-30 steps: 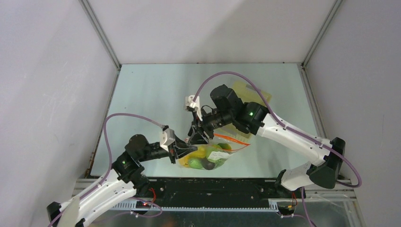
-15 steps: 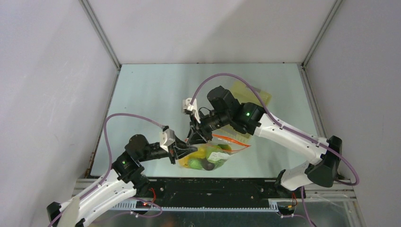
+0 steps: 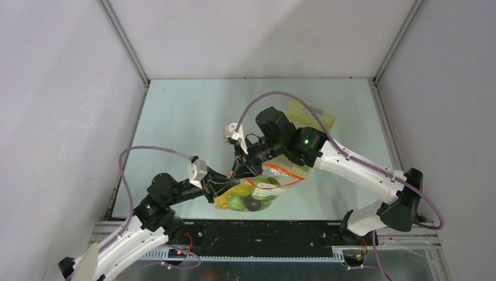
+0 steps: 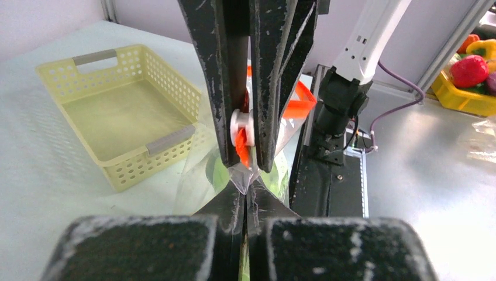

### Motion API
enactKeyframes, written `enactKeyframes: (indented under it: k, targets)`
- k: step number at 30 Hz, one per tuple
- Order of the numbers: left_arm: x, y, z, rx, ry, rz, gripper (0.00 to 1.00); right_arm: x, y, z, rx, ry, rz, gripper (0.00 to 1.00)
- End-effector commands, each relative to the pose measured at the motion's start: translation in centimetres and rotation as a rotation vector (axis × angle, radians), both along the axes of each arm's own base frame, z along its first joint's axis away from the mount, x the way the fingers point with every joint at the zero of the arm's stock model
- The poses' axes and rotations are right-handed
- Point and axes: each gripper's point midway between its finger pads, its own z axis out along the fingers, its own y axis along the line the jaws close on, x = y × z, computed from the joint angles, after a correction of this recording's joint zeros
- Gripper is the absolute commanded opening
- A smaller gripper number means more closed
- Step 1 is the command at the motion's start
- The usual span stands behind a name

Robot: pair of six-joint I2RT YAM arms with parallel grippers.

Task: Place the food in the zip-top bag and seal the zipper
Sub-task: Zip the zipper food storage bag at the center of the board.

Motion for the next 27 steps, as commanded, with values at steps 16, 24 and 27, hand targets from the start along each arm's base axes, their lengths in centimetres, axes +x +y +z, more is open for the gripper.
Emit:
enactKeyframes:
  k: [16, 24, 27]
  targets:
    - [0.1, 0.5, 2.4, -0.135, -0.029, 0.034, 0.00, 1.9, -2.5, 0.8, -0.002, -0.046, -0.066, 0.16]
    - [0.0, 0.8, 2.6, -0.161, -0.029, 0.043, 0.00, 1.9, -3.1, 0.4, -0.011, -0.051, -0.068, 0.16]
    - [0.0, 0.9, 2.7, -0.166, -0.031, 0.050, 0.00, 1.9, -3.1, 0.1, -0.017, -0.044, -0.072, 0.16]
